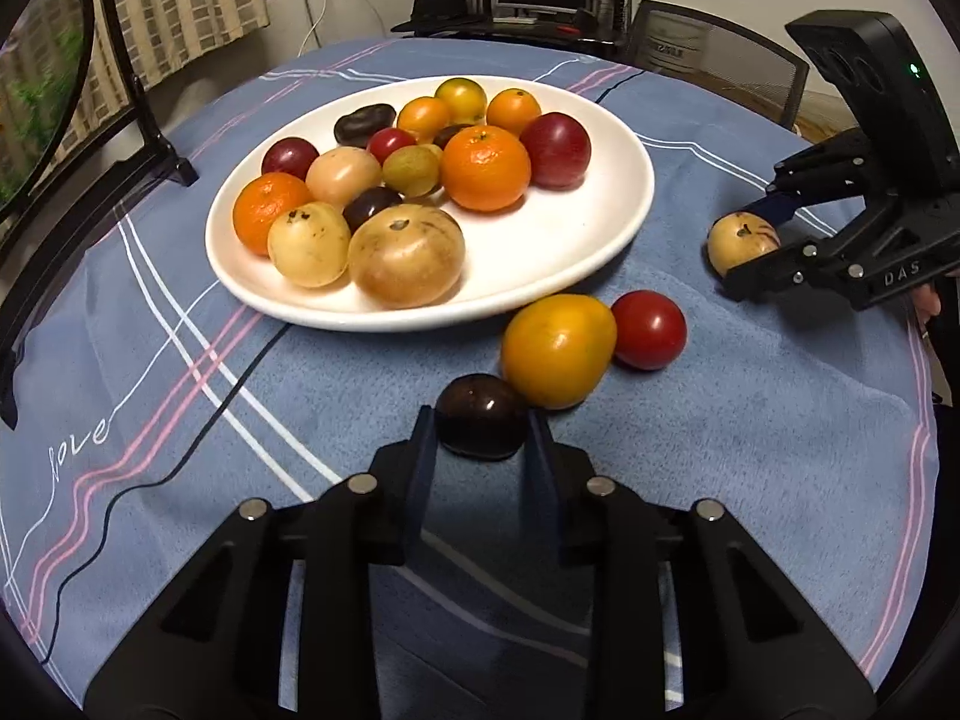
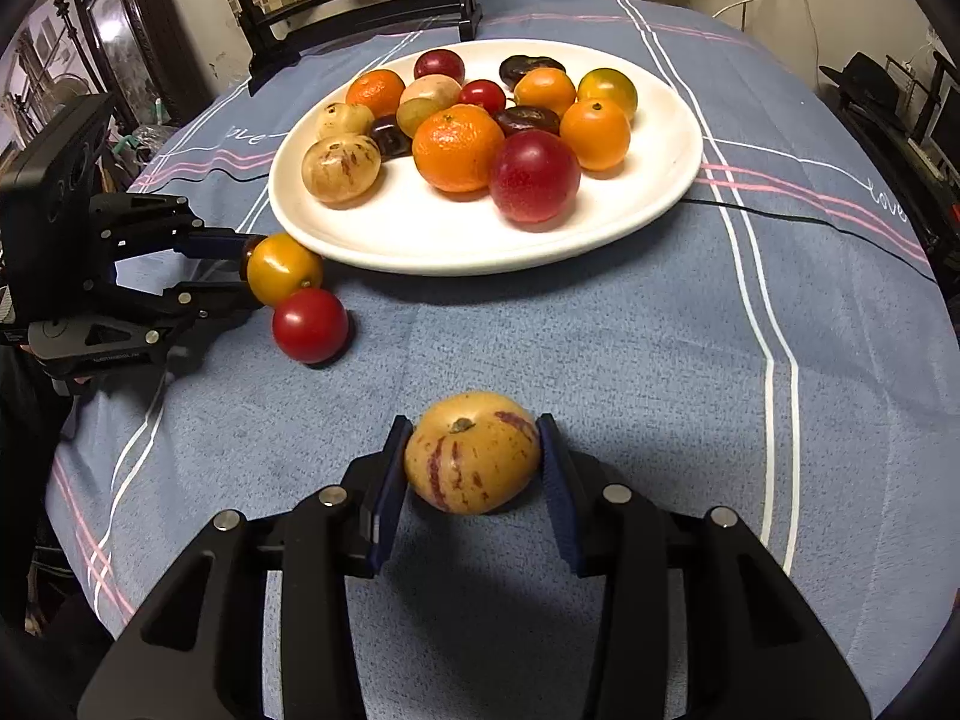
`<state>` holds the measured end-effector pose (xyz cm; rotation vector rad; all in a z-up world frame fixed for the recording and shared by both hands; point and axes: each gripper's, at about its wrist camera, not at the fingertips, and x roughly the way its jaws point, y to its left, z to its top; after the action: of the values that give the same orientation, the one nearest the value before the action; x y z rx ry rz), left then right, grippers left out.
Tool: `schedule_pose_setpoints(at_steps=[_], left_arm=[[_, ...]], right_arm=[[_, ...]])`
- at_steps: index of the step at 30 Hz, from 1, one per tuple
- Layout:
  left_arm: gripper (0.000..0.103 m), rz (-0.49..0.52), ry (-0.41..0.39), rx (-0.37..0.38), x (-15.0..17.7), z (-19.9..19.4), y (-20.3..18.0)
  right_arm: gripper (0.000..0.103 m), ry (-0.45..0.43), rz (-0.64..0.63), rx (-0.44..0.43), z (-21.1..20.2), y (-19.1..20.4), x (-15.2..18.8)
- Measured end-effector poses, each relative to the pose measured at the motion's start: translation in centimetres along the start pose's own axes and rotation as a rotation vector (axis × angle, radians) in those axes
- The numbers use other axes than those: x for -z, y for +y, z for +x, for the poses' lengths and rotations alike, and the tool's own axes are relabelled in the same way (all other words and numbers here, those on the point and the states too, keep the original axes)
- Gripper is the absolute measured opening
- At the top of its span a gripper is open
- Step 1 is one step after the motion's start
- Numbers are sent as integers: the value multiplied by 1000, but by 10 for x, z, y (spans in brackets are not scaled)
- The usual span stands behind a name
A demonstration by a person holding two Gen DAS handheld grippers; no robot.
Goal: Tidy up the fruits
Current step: 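Grasp the dark maroon fruit with the left gripper while the right holds the striped fruit, then lower both fruits onto the white plate and open both grippers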
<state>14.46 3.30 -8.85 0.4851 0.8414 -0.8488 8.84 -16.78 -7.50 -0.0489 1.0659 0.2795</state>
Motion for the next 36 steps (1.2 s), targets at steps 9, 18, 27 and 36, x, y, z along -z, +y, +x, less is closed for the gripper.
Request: schedule_pose_setpoints(at_steps=[9,18,27,36], left_arm=[[30,-116,-66,-138,11,-41,-15],[30,-422,-210,-132,-2,-85,-76],[30,-485,-278,-83,-14,-89,-100],[30,-475,-260,-110,-28,-82,-87]], right_arm=[[42,-36,3,-9,-10,2,5],[43,-27,-51,16,-9,7,24],[42,-95,-17,-22,-19,3,28],[41,-150,-8,-27,-38,-11,11]])
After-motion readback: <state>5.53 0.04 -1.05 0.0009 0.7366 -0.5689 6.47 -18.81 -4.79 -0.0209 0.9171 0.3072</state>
